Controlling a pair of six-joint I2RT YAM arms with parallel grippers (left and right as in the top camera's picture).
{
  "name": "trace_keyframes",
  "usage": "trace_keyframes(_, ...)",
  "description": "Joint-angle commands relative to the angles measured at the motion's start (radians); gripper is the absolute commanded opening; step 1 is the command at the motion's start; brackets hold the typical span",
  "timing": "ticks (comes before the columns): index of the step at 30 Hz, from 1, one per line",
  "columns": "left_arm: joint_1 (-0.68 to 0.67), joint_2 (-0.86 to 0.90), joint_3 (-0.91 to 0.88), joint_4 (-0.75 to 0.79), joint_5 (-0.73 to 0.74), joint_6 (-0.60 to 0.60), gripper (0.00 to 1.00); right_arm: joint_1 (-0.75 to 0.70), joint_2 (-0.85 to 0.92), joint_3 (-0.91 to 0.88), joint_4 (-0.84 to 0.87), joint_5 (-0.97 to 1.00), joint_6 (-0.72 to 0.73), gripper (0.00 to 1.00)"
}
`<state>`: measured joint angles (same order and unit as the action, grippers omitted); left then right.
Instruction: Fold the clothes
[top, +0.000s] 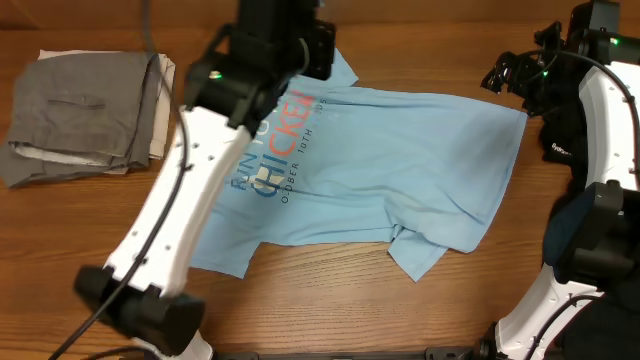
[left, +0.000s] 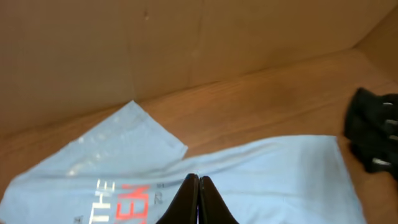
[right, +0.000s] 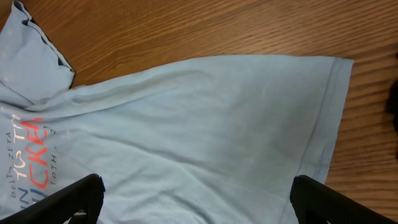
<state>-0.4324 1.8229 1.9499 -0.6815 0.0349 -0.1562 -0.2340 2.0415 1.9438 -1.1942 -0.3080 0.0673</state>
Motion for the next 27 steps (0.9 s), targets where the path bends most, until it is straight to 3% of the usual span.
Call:
trace_keyframes(1, 0.0, 0.159, 0.001, 0.058, -0.076, 0.044, 0.04, -0.002, -0.008, 0.027, 0.003, -0.008, 0.003, 1.0)
trace_keyframes(13, 0.047, 0.598, 0.001, 0.448, -0.102, 0.155, 0.04, -0.002, -0.008, 0.027, 0.003, -0.008, 0.003, 1.0)
trace_keyframes(27, 0.14, 0.761, 0.001, 0.51, -0.082, 0.153, 0.04, -0.002, -0.008, 0.027, 0.003, -0.008, 0.003, 1.0)
